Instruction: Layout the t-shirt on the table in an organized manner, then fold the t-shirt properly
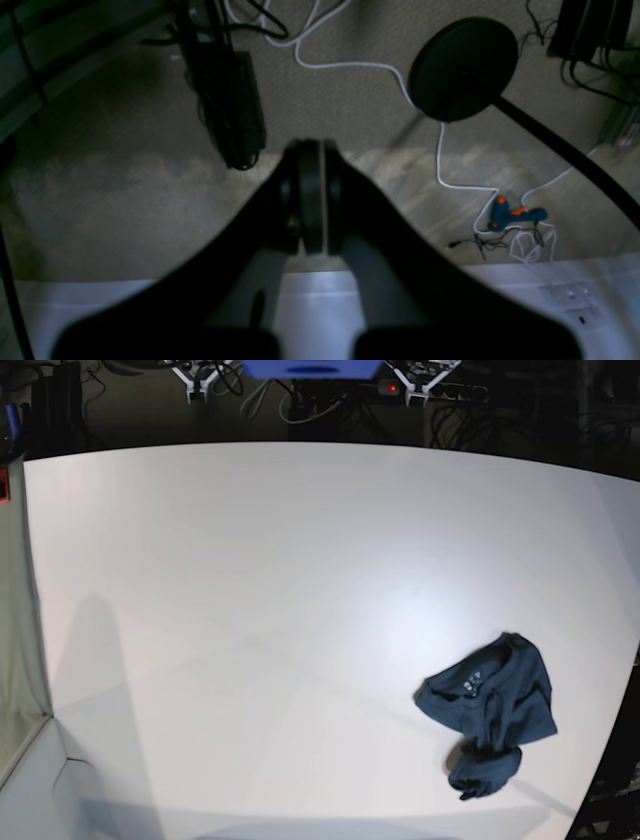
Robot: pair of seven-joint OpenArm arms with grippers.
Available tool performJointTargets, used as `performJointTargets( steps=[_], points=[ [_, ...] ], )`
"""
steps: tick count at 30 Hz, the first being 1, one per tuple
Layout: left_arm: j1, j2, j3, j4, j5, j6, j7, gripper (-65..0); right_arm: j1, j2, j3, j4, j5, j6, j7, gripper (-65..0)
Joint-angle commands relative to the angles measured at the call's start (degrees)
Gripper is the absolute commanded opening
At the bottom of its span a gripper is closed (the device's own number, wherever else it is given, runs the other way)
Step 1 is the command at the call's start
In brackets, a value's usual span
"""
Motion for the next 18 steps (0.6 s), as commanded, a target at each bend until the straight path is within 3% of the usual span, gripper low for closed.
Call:
performJointTargets(
  steps=[1, 18],
  points=[
    [0.36, 0.03, 0.06, 0.22, 0.12, 0.58, -0.04, -64.8, -0.45, 0.12, 0.01, 0.23, -0.23, 0.65, 0.36, -65.0],
    [0.36, -0.06, 0.06, 0.40, 0.12, 0.58, -0.04, -64.7, -0.54, -0.06, 0.10, 0.23, -0.23, 0.65, 0.71, -65.0]
  ],
)
